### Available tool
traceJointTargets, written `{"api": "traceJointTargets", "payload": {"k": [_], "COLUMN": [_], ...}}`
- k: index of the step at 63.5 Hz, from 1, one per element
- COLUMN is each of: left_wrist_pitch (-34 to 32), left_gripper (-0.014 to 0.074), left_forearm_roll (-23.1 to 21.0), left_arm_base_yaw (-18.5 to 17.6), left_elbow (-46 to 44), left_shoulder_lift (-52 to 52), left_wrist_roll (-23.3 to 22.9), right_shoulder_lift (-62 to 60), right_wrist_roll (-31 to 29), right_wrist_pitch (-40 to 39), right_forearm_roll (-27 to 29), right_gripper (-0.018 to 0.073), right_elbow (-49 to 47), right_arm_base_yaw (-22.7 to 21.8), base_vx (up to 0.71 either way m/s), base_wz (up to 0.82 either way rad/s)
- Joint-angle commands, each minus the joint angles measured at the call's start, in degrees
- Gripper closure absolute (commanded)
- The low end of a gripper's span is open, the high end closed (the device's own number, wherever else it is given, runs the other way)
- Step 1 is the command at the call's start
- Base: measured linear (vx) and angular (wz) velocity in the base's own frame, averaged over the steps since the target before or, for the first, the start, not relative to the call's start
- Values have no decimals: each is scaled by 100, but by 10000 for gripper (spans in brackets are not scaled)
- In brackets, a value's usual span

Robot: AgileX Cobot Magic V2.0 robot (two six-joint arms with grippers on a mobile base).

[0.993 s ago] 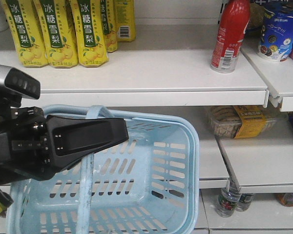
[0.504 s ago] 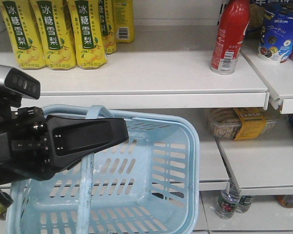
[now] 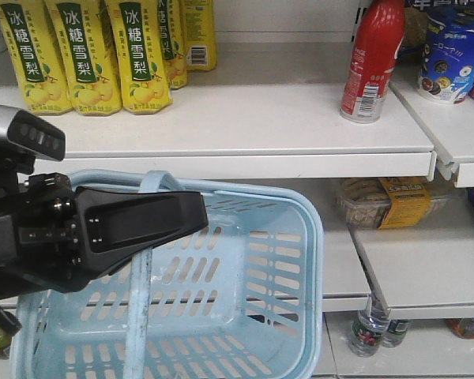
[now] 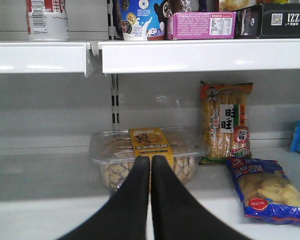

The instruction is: Place coke in basket with both arms

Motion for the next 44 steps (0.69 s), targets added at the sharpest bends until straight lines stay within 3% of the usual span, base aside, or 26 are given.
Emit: {"api": "traceJointTargets", "payload": {"k": [1,44], "left_wrist_pitch": [-1013,-1013], "left_gripper": [603,603], "left_forearm_roll": [-475,-475], "left_arm_base_yaw": [-30,-30], "left_elbow": [-140,-140], "left_shoulder_lift": [-130,-130], "left_wrist_roll": [60,60], "right_shoulder_lift": [-74,-74], "right_wrist_roll": [-41,-41], "right_wrist_pitch": [-418,-418], "right_forearm_roll": [-41,-41], "right_gripper": [564,564], "right_elbow": [37,37], "right_arm_base_yaw": [-27,-27], "base_vx": [1,1], "base_wz": [0,0]}}
